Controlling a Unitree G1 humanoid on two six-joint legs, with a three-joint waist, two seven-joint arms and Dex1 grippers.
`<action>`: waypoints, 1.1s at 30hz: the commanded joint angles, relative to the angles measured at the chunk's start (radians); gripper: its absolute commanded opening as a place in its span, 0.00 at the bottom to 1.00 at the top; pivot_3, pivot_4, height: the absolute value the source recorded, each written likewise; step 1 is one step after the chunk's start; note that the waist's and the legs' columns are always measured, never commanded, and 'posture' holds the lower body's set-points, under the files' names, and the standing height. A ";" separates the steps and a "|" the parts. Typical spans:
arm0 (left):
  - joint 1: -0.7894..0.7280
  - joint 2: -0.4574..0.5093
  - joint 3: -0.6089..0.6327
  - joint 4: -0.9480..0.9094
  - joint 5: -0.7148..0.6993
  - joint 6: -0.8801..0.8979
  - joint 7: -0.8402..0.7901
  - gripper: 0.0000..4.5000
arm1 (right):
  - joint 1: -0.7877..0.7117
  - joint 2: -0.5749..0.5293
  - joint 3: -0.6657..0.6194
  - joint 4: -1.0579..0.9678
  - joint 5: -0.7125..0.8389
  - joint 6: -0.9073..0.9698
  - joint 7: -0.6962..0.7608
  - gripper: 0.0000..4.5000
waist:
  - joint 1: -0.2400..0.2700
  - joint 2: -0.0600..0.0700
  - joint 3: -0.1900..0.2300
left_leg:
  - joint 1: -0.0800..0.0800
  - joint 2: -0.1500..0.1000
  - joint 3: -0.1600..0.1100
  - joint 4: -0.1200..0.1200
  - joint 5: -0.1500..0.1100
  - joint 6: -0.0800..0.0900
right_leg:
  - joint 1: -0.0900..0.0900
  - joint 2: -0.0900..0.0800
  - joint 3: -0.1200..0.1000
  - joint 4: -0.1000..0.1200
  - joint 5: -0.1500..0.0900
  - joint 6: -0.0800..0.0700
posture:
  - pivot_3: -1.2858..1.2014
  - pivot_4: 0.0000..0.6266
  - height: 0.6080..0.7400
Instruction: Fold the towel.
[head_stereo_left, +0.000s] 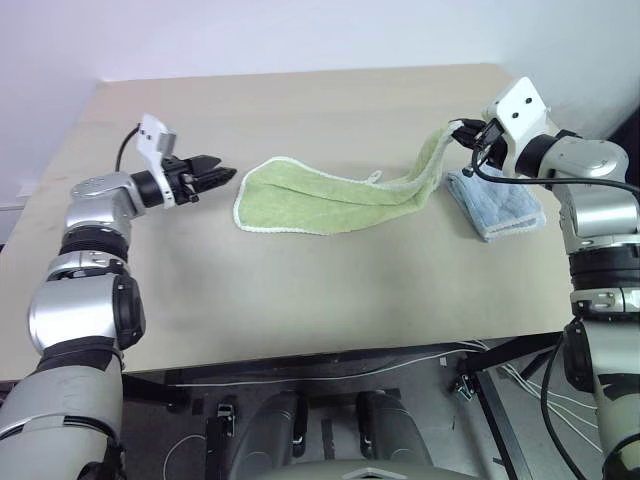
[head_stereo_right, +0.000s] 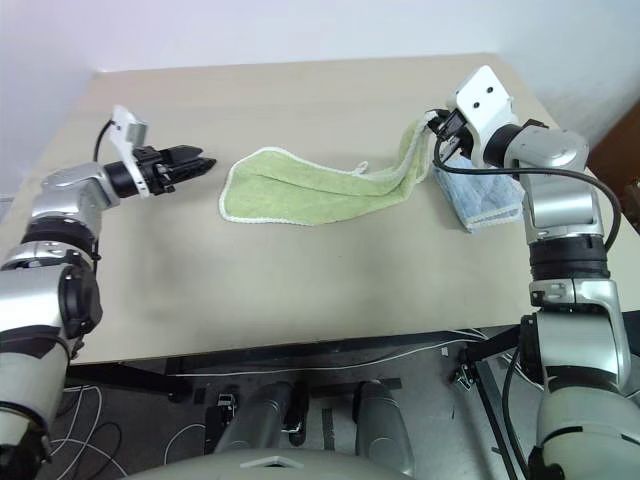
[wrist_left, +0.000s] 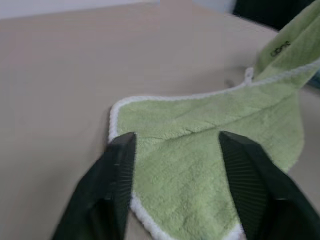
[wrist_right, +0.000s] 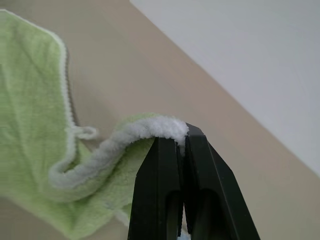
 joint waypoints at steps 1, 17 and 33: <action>0.011 -0.040 -0.040 -0.009 0.065 -0.091 0.102 0.91 | 0.021 0.008 -0.041 -0.100 0.036 0.032 -0.019 0.00 | 0.001 0.000 0.000 | 0.000 0.000 0.000 0.000 0.000 0.000 | 0.000 -0.001 0.000 0.000 0.000 0.000 | 0.52 0.24 1.00; 0.041 0.005 0.133 -0.011 -0.019 -0.176 0.378 1.00 | -0.310 -0.069 -0.221 -0.331 0.396 0.278 0.093 0.00 | 0.000 0.000 0.000 | -0.008 0.000 0.001 -0.002 0.000 -0.001 | -0.010 -0.002 0.001 0.000 0.000 0.000 | 0.52 0.24 1.00; 0.140 -0.039 0.127 -0.030 -0.013 -0.220 0.433 1.00 | -0.728 0.008 -0.196 -0.163 0.656 0.435 0.255 0.00 | -0.001 0.000 0.000 | -0.009 0.000 0.000 -0.003 -0.002 -0.003 | -0.010 -0.004 0.001 -0.001 0.001 -0.001 | 0.52 0.24 1.00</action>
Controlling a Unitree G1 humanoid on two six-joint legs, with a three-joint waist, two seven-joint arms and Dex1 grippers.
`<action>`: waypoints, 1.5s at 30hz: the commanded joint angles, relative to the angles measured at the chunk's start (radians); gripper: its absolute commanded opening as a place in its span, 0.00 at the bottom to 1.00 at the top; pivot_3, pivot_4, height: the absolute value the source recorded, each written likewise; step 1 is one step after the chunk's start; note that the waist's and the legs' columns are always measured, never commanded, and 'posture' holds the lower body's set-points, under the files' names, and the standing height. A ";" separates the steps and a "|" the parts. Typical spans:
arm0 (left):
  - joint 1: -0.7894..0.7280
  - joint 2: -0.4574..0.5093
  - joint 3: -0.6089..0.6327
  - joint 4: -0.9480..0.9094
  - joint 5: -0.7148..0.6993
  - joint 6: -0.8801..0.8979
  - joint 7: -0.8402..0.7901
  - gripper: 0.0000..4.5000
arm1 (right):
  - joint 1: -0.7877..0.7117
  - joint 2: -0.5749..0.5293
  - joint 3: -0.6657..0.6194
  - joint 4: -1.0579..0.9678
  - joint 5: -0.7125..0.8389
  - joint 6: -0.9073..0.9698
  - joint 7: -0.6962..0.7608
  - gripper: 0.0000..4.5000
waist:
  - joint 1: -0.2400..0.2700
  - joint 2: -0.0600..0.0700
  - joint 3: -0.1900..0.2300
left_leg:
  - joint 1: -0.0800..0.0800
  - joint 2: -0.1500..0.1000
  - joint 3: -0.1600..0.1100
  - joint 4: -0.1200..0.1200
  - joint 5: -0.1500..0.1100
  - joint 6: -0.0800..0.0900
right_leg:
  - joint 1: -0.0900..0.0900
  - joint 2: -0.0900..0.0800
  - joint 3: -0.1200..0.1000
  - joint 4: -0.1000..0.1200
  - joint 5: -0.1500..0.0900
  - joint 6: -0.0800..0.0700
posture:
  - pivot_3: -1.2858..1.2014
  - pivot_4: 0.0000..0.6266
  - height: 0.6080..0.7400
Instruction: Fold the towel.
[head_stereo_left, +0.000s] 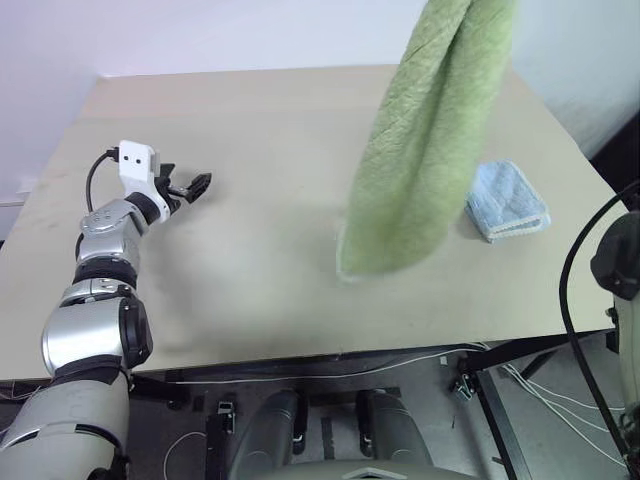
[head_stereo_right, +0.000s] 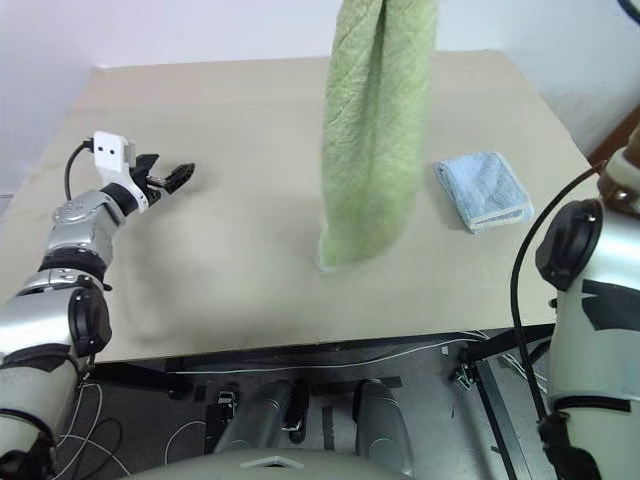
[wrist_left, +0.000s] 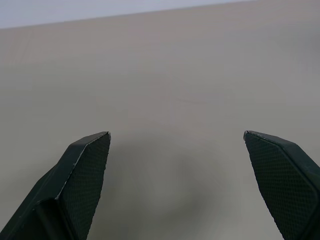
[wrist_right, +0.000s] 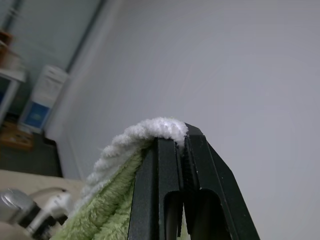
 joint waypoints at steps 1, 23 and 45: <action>0.009 -0.016 -0.002 -0.035 0.002 -0.038 0.006 1.00 | -0.113 0.029 0.000 0.069 0.040 0.019 0.046 0.00 | -0.003 0.000 0.000 | 0.000 0.000 0.000 0.000 0.000 0.000 | 0.000 0.000 0.000 0.001 0.000 0.000 | 0.52 0.24 1.00; 0.105 -0.075 0.021 -0.238 -0.145 0.028 -0.281 1.00 | 0.073 0.102 0.206 0.314 -0.322 -0.212 -0.009 0.00 | 0.000 -0.001 -0.001 | -0.003 0.000 0.001 0.000 0.000 -0.001 | -0.004 0.001 0.000 0.002 0.001 0.000 | 0.52 0.24 1.00; 0.686 -0.122 0.016 -1.550 -0.680 1.272 -0.001 1.00 | 0.195 0.226 0.180 0.426 -0.526 -0.340 -0.373 0.00 | -0.008 0.001 0.000 | 0.003 0.001 0.000 -0.001 0.002 -0.002 | 0.000 0.002 0.002 0.002 0.001 -0.001 | 0.52 0.24 1.00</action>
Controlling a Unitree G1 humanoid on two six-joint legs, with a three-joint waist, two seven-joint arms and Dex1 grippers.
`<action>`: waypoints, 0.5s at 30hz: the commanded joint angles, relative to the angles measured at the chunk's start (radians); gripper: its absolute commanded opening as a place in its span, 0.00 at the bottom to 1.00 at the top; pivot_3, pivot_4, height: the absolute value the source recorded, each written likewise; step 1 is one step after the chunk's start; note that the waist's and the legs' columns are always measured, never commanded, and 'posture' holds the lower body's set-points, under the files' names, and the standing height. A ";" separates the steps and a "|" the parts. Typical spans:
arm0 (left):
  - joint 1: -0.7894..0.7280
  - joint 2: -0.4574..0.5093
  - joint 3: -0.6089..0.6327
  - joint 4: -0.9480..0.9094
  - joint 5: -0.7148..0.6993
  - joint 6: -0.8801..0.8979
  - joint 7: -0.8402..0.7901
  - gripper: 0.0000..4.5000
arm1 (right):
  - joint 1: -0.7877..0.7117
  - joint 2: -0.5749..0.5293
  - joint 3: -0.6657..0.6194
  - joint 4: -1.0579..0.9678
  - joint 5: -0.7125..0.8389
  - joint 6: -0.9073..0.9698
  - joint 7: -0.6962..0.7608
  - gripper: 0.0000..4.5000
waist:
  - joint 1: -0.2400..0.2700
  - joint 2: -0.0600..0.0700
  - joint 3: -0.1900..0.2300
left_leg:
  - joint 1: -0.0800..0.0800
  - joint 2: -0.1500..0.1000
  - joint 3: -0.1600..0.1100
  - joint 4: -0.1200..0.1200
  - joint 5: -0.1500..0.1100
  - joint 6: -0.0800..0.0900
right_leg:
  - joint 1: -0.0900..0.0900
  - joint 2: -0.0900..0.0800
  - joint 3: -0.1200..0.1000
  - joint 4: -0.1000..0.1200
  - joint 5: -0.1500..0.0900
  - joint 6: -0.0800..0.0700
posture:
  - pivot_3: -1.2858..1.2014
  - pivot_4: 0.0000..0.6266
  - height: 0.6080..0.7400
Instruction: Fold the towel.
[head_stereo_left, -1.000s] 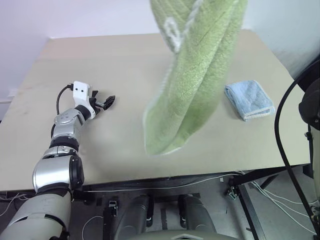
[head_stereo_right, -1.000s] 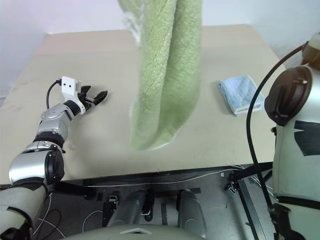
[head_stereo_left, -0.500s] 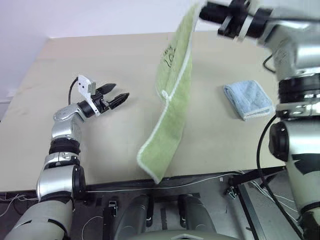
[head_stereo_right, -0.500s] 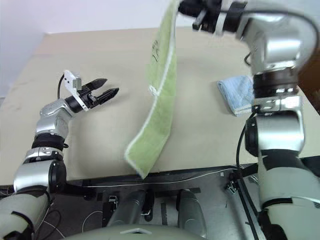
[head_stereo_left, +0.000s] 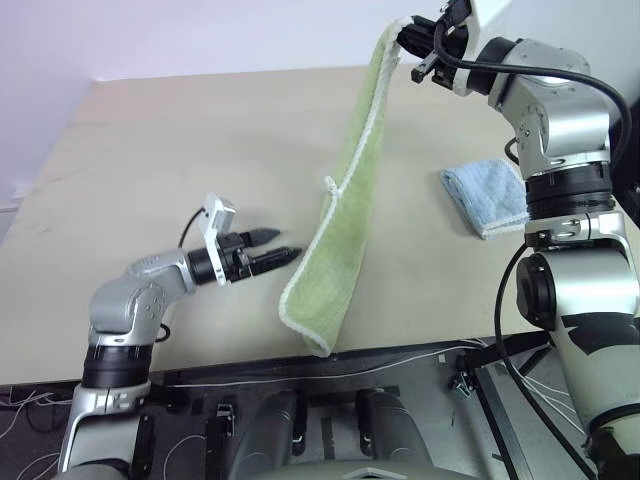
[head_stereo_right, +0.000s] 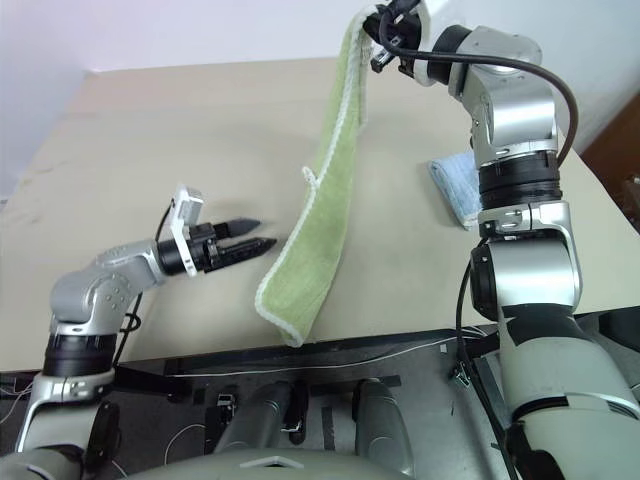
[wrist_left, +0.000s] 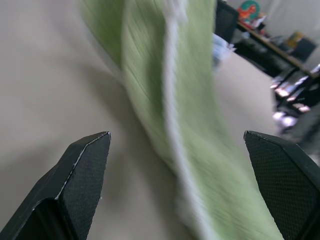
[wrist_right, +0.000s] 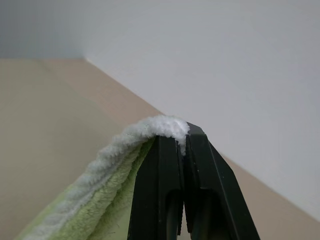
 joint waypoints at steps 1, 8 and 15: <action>0.042 -0.017 0.114 -0.124 -0.138 0.146 0.132 1.00 | -0.031 0.005 -0.040 0.019 -0.011 -0.043 -0.046 0.00 | 0.000 0.000 0.000 | 0.000 0.000 0.000 0.000 0.000 0.000 | 0.000 0.000 0.000 0.000 0.000 0.000 | 0.52 0.24 1.00; 0.090 -0.049 0.253 -0.208 -0.390 0.370 0.342 1.00 | -0.039 0.022 -0.037 0.084 -0.039 -0.095 -0.079 0.00 | 0.002 0.000 0.000 | 0.001 0.000 0.000 0.001 0.001 -0.001 | 0.002 0.001 -0.001 0.000 0.000 -0.001 | 0.52 0.24 1.00; 0.132 -0.081 0.239 -0.228 -0.507 0.455 0.539 1.00 | -0.058 0.044 -0.035 0.144 -0.051 -0.140 -0.095 0.00 | 0.001 0.000 0.000 | 0.001 0.000 0.000 0.001 0.001 -0.002 | 0.002 0.001 -0.001 0.000 0.000 -0.001 | 0.52 0.24 1.00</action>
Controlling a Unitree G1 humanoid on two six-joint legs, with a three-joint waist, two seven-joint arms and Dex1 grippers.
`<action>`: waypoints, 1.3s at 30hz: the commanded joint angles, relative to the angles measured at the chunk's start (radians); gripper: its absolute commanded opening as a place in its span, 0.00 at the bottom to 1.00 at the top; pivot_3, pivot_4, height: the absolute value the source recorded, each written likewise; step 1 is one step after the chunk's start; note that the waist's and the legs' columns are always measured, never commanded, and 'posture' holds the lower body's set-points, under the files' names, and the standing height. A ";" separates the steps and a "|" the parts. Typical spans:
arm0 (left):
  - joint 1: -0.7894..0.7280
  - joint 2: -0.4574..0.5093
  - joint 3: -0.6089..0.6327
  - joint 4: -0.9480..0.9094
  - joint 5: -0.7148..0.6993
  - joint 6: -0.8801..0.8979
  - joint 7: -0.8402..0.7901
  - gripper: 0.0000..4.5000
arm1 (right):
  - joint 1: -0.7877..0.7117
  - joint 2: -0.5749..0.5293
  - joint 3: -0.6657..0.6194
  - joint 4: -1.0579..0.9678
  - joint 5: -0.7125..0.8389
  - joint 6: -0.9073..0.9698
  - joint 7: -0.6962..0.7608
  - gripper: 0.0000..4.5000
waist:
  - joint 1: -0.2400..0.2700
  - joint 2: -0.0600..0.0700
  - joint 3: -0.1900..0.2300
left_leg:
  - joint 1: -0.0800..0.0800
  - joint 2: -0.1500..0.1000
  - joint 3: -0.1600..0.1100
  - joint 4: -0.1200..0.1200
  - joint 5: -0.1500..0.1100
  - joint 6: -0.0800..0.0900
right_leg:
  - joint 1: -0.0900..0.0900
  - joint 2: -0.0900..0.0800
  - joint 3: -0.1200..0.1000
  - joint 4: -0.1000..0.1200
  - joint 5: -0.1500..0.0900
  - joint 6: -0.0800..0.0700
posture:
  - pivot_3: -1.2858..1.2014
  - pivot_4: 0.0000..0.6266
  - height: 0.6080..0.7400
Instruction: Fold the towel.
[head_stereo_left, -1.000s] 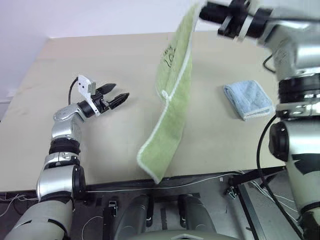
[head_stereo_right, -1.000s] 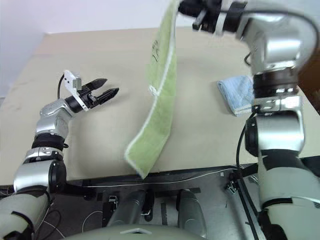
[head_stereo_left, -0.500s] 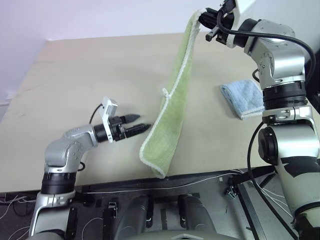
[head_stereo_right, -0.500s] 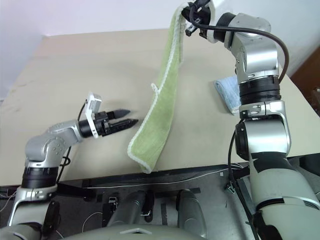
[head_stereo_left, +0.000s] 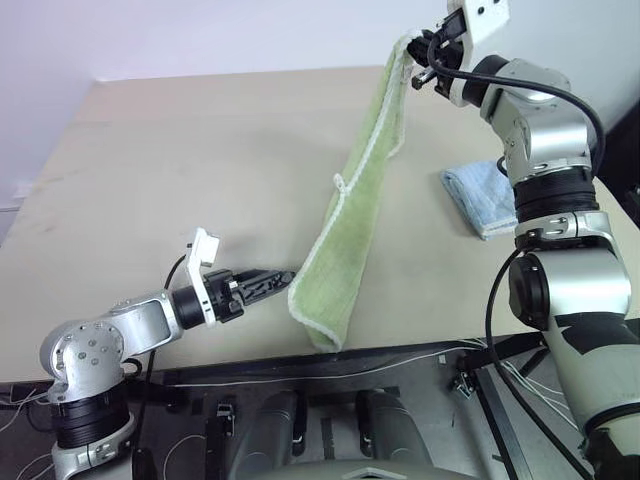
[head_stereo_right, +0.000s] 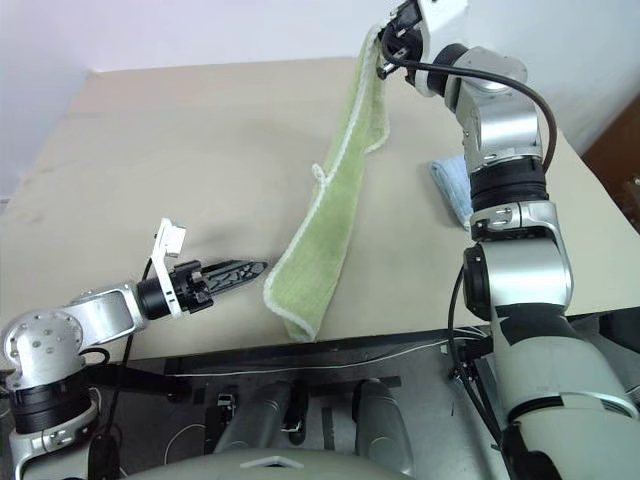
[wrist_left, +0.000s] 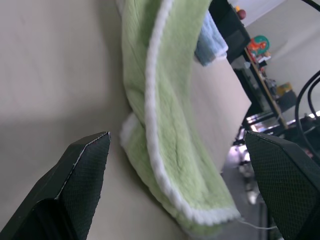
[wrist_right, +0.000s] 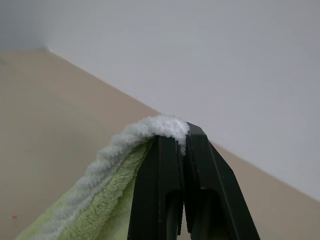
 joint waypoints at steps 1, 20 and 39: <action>0.021 -0.017 -0.016 -0.044 -0.042 0.020 0.090 1.00 | -0.056 0.004 -0.024 -0.003 -0.006 -0.038 -0.015 0.00 | -0.001 0.000 0.000 | 0.000 0.000 0.000 0.000 0.000 0.000 | 0.000 0.000 0.000 0.000 0.000 0.000 | 0.52 0.24 1.00; 0.072 0.066 -0.112 -0.038 -0.233 -0.059 0.105 0.22 | -0.043 -0.001 -0.028 0.011 -0.012 -0.060 -0.024 0.00 | -0.001 0.000 0.000 | 0.000 0.000 0.000 -0.001 0.000 0.000 | 0.000 0.000 0.000 -0.001 -0.001 -0.002 | 0.52 0.24 1.00; 0.129 0.411 -0.009 0.006 -0.119 -0.278 -0.310 0.01 | -0.051 -0.031 -0.045 0.033 -0.025 -0.089 -0.022 0.00 | -0.005 0.001 0.000 | 0.000 0.000 0.000 -0.003 0.000 -0.001 | -0.002 0.000 0.000 -0.002 -0.003 -0.005 | 0.52 0.24 1.00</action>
